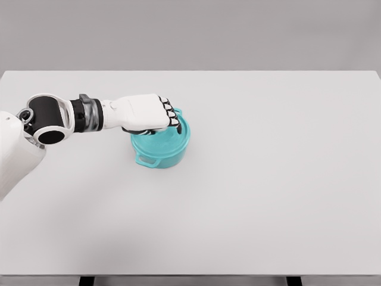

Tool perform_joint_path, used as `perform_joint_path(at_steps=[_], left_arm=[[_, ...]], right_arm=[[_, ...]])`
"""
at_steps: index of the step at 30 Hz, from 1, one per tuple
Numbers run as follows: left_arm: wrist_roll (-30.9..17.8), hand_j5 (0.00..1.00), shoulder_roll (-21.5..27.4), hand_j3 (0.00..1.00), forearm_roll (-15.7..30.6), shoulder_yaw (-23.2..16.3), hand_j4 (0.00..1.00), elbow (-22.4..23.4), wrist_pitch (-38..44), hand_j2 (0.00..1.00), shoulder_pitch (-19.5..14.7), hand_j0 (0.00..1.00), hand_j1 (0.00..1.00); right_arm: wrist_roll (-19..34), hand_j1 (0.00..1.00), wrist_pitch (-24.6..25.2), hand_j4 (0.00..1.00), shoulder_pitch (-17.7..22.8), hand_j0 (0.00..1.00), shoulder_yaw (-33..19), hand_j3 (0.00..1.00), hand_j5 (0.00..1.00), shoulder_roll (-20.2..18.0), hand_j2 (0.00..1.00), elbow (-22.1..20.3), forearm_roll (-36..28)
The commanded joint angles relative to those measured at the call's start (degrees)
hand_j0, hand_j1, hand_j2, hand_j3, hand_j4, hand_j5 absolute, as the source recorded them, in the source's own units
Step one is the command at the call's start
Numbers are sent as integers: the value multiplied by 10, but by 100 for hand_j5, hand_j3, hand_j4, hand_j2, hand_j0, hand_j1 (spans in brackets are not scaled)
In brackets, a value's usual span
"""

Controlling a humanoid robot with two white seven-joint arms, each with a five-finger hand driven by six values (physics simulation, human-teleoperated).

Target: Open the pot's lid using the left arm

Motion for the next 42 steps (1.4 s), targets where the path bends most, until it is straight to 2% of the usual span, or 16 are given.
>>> perform_joint_path(at_steps=[1, 25, 31, 36, 38, 40, 42], left_arm=[[0, 64, 0, 64, 2, 0, 64, 0, 2, 64, 0, 64, 64], [0, 55, 8, 55, 11, 4, 55, -2, 2, 55, -3, 55, 55], [0, 55, 35, 55, 50, 8, 55, -6, 2, 55, -7, 55, 55], [0, 55, 50, 55, 65, 11, 55, -9, 2, 55, -11, 55, 55], [0, 55, 69, 55, 85, 27, 55, -11, 2, 55, -11, 55, 55], [0, 56, 99, 56, 100, 58, 56, -13, 2, 56, -11, 56, 56], [0, 56, 127, 56, 118, 69, 56, -13, 2, 56, -11, 56, 56]], right_arm=[[0, 100, 0, 100, 0, 100, 0, 100, 100, 0, 100, 0, -1], [0, 100, 0, 100, 0, 100, 0, 100, 100, 0, 100, 1, -1], [0, 100, 0, 100, 0, 100, -1, 100, 100, 0, 100, 0, -1], [0, 100, 0, 100, 0, 100, 0, 100, 100, 0, 100, 0, -1], [0, 100, 0, 100, 0, 100, 0, 100, 100, 0, 100, 0, -1], [0, 100, 0, 100, 0, 100, -1, 100, 100, 0, 100, 0, -1], [0, 100, 0, 100, 0, 100, 0, 100, 100, 0, 100, 0, -1]])
